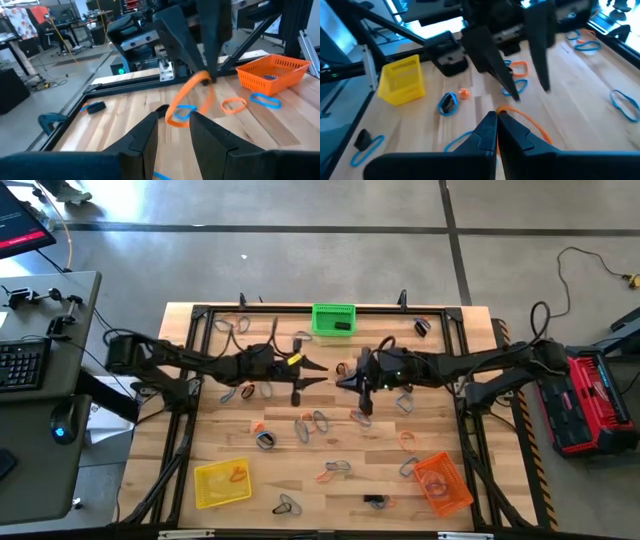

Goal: Sort rubber bands into baskets
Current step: Put the orange rubber band into the yellow bin

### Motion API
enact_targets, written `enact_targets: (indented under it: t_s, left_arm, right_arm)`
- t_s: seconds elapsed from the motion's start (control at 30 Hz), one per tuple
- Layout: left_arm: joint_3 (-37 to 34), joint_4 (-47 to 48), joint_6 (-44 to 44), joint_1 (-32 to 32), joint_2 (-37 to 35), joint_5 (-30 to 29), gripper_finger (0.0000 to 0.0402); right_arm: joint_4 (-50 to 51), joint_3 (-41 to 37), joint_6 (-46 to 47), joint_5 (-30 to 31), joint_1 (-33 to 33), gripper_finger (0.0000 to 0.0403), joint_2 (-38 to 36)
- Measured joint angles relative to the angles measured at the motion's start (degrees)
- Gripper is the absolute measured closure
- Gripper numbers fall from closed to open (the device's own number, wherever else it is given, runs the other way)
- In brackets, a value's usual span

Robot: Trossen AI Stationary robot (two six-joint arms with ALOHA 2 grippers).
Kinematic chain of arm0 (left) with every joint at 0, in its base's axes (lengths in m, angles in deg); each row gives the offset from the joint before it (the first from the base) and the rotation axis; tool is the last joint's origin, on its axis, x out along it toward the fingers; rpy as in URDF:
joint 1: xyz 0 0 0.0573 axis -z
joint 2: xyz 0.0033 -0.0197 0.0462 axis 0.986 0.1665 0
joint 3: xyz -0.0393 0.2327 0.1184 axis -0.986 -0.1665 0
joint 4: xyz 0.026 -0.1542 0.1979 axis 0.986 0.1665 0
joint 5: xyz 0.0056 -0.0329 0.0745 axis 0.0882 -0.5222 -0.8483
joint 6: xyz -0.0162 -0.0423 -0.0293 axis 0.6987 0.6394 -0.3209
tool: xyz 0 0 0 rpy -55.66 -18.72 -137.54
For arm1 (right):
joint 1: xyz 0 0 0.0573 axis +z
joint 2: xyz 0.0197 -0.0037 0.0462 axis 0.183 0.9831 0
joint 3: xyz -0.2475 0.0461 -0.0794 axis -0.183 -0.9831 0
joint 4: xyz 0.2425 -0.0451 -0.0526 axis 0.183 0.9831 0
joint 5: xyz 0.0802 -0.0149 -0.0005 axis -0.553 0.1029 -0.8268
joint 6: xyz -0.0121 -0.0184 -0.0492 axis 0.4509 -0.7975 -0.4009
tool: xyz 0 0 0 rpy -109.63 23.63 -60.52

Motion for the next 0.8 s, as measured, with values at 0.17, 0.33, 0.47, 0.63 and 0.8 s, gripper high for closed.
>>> enact_targets:
  t_s: [0.17, 0.33, 0.47, 0.63, 0.8]
  left_arm:
    - [3.35, 0.21, -2.91, 1.26, 3.63, 0.02, 0.0296]
    - [5.24, -0.16, -4.75, 2.36, 5.0, 0.01, 0.0296]
    - [5.28, -1.21, -6.44, 3.22, 5.01, 0.01, 0.0296]
    - [5.26, -1.21, -7.5, 3.82, 5.01, 1.43, 0.0296]
    - [5.26, -1.21, -8.55, 4.11, 5.01, 1.5, 0.0327]
  right_arm:
    - [-1.33, 0.0, -1.07, -0.45, 1.4, 0.0403, 0.0]
    - [-1.57, 0.0, -1.09, -0.45, 2.24, 0.0403, 0.0]
    - [-2.12, 0.0, -2.16, -0.43, 2.79, 0.0403, 0.0]
    - [-3.33, 0.0, -2.58, -0.47, 2.92, 0.0403, 0.0]
    - [-3.25, 0.0, -2.58, -0.6, 2.91, 0.0403, 0.0]
